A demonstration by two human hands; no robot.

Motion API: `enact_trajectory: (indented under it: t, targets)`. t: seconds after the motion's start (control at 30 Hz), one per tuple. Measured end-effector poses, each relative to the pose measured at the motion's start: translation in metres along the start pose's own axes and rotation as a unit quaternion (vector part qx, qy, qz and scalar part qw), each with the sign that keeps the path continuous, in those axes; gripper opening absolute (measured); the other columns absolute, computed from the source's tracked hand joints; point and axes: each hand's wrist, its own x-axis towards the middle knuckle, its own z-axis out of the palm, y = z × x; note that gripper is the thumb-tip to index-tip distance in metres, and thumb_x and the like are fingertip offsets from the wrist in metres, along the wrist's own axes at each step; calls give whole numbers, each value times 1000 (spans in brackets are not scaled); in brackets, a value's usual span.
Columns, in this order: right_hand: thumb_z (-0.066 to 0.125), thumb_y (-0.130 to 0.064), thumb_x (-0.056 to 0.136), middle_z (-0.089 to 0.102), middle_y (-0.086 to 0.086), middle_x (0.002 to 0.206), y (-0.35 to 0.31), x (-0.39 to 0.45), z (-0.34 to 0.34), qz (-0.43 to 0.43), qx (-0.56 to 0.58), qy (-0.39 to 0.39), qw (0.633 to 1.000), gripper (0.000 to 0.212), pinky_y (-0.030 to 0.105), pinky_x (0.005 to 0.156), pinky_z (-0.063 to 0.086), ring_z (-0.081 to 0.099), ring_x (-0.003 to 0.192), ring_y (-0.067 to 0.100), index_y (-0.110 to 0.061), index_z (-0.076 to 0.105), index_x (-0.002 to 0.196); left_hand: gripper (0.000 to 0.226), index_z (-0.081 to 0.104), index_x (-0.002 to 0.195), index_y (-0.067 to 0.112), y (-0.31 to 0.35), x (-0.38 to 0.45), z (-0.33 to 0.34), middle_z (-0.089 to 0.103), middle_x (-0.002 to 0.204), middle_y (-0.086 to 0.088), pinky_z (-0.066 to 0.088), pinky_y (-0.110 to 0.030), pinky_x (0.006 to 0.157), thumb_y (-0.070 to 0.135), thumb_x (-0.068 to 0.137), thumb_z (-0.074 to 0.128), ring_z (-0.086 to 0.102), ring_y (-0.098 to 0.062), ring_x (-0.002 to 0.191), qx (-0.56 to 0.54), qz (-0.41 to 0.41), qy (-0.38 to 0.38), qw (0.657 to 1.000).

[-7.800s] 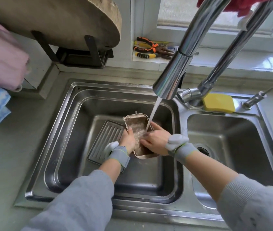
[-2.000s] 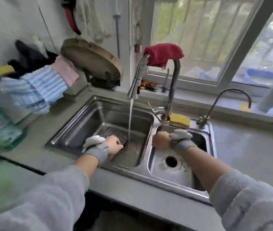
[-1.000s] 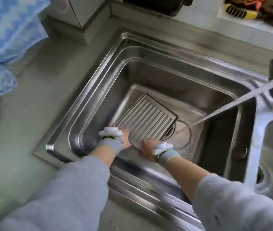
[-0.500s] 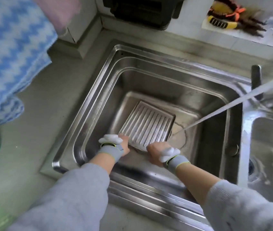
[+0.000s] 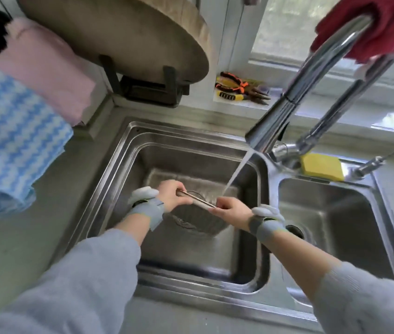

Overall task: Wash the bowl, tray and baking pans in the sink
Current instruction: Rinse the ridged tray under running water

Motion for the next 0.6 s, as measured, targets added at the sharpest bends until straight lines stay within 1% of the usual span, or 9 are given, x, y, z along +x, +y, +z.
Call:
enact_trajectory:
  t: [0.07,0.13,0.2,0.23,0.3,0.33,0.4,0.5,0.6]
  targets:
    - [64,-32,88,41,-5,59,7,-3,-6,-7,-6,0,1000,39,29,59,31,40,63,15,-19,39,61,29,71,95,12,25,0,8,70,97,-7,27,-18,63,33,75,77,59,-17,89,14,22,-24,999]
    - [63,-29,88,43,-3,62,12,-4,-10,-23,-22,4,999,34,30,61,33,43,67,17,-18,42,63,26,71,93,15,47,2,16,69,96,-5,31,-20,67,33,76,76,58,-16,88,34,42,-44,998]
    - [60,-23,89,51,2,70,13,-3,-9,-41,-9,16,999,20,32,65,36,47,71,18,-12,54,75,25,71,99,15,57,8,21,65,105,-5,39,-21,78,30,79,73,59,-18,99,13,57,-13,998]
    - [59,-21,90,53,4,75,19,-4,-8,-41,11,29,999,15,34,68,39,48,73,19,-7,58,84,28,68,108,15,63,11,26,61,115,-6,41,-22,89,26,82,71,58,-19,109,-20,62,18,998]
    - [58,-19,92,51,5,75,27,-1,-5,-28,78,72,994,19,37,71,41,46,73,20,-1,56,87,48,49,136,13,68,15,33,44,142,-10,33,-27,109,22,90,61,47,-22,128,-110,48,77,990]
    - [57,-20,92,48,5,72,29,0,-5,-8,132,96,987,21,37,69,40,44,71,20,-2,53,82,56,35,145,15,72,15,37,35,150,-9,28,-30,114,24,94,55,41,-22,134,-145,28,73,986]
    - [55,-25,92,43,4,68,30,8,-5,36,251,125,959,27,38,67,36,41,70,20,-13,46,70,60,16,152,22,81,14,52,26,156,-5,20,-32,118,32,99,43,31,-20,141,-200,-6,26,980]
    - [54,-28,89,43,8,71,18,22,-9,63,400,140,904,20,36,69,37,42,75,21,-19,47,71,54,16,152,22,101,8,80,22,157,-1,12,-27,119,37,102,30,22,-15,145,-349,-25,-18,937]
    - [49,-15,95,42,8,69,0,19,-19,49,487,148,859,20,30,64,39,42,70,18,-13,47,76,55,27,149,21,111,10,97,35,151,-7,22,-35,118,46,100,26,32,-20,140,-476,-80,-5,876]
